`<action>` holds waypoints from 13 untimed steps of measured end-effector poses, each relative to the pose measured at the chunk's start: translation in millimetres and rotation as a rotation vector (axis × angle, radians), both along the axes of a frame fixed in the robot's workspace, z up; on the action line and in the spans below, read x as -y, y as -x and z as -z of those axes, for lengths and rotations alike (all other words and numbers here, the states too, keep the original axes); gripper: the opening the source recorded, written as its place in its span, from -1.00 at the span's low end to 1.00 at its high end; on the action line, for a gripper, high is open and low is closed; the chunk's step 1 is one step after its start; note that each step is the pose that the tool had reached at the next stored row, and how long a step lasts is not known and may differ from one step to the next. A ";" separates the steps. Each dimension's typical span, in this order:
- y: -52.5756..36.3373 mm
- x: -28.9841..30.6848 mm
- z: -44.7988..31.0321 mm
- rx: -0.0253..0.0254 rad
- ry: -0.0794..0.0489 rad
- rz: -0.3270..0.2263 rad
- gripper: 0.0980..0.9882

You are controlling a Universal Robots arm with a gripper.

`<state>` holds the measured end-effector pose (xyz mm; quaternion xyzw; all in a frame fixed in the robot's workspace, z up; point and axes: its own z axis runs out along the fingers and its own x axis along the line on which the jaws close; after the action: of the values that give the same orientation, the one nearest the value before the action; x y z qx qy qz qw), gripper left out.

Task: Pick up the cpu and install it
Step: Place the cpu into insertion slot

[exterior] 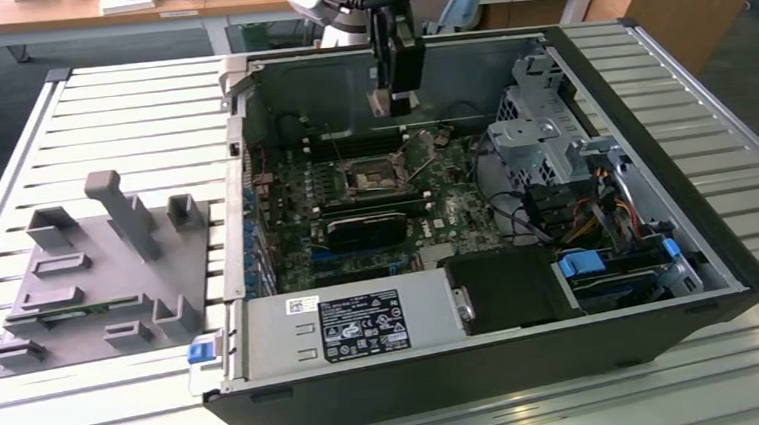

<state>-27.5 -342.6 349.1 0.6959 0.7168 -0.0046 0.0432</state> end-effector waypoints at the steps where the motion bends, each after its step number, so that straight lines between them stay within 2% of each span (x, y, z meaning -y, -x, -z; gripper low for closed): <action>1: 0.0 0.0 0.4 -0.0001 0.000 0.000 -0.01; 13: 2.1 -0.9 10.5 0.0000 -0.003 0.003 -0.01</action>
<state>-29.6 -341.8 338.6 0.6970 0.7158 -0.0036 0.0422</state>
